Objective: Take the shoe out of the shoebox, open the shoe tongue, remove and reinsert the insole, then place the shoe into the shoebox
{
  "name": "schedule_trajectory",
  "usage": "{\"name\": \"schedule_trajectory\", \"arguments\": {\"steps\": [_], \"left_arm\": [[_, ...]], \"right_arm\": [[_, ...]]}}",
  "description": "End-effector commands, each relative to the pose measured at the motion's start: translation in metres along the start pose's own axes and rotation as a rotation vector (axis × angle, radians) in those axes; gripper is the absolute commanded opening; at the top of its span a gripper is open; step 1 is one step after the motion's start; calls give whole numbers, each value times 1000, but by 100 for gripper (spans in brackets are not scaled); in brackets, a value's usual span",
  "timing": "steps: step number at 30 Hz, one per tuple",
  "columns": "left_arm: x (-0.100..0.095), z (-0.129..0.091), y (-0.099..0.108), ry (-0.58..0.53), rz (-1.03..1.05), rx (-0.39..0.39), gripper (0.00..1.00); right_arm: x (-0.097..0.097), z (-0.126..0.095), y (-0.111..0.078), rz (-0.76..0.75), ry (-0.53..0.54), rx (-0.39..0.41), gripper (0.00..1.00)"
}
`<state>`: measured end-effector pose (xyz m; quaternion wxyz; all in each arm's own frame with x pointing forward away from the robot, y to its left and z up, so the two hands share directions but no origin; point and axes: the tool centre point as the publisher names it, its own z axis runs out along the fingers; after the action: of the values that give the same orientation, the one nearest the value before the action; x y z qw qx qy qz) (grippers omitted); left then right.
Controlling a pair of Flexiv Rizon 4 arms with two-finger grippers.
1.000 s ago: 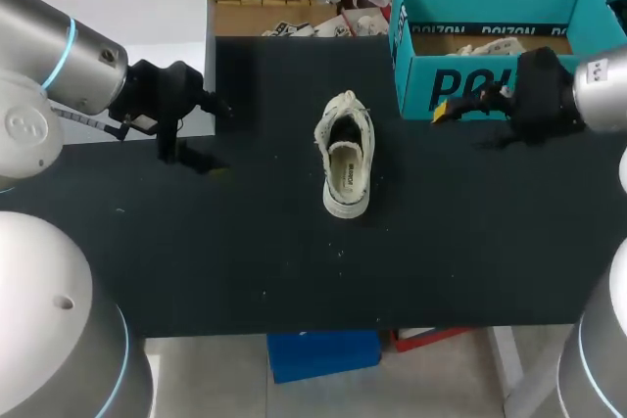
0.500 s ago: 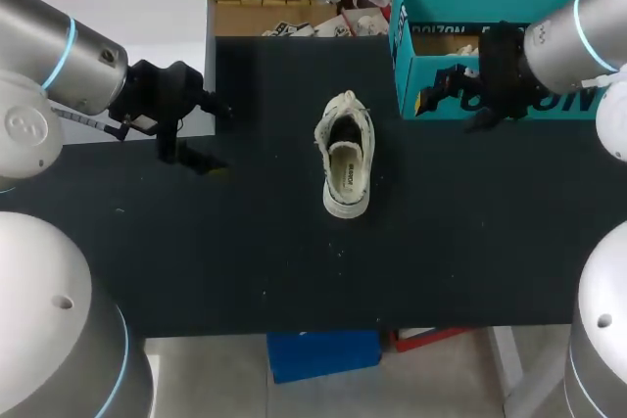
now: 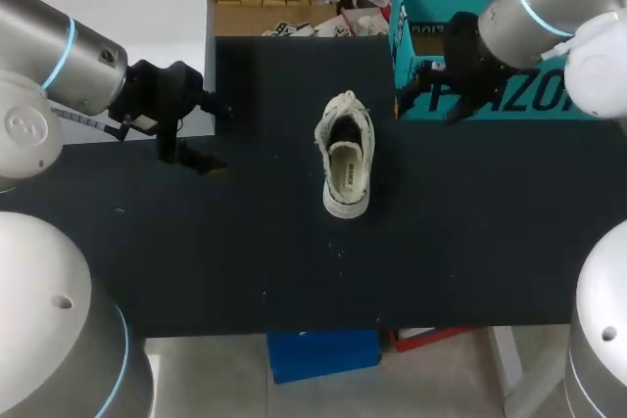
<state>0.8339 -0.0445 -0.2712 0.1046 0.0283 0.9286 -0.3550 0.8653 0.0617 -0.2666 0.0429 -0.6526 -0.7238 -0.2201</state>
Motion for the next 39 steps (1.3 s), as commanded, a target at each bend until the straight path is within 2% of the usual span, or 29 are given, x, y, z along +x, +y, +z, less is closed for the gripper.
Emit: {"name": "schedule_trajectory", "arguments": {"steps": [1, 2, 7, 9, 10, 16, 23, 31, 39], "left_arm": [[1, 0, 0, -2, 0, -4, 100], [1, 0, 0, -2, 0, -4, 100], [1, 0, 0, -2, 0, -4, 100], [1, 0, 0, -2, 0, -4, 100], [1, 0, 0, -2, 0, -4, 100], [1, 0, 0, -2, 0, -4, 100], [1, 0, 0, -2, 0, -4, 100], [1, 0, 0, -2, 0, -4, 100], [1, 0, 0, -2, 0, -4, 100]], "right_arm": [[11, 25, 8, 7, -74, 29, 85], [13, 28, 8, 4, -86, 37, 71], [20, 48, 11, -21, -120, 72, 69], [23, 55, 12, -24, -131, 82, 54], [26, 60, 13, -30, -139, 89, 49], [33, 83, 20, -44, -156, 107, 49], [30, 105, 28, -44, -179, 117, 45], [23, 126, 34, -38, -192, 125, 44], [6, 138, 35, -55, -239, 150, 44]]}}
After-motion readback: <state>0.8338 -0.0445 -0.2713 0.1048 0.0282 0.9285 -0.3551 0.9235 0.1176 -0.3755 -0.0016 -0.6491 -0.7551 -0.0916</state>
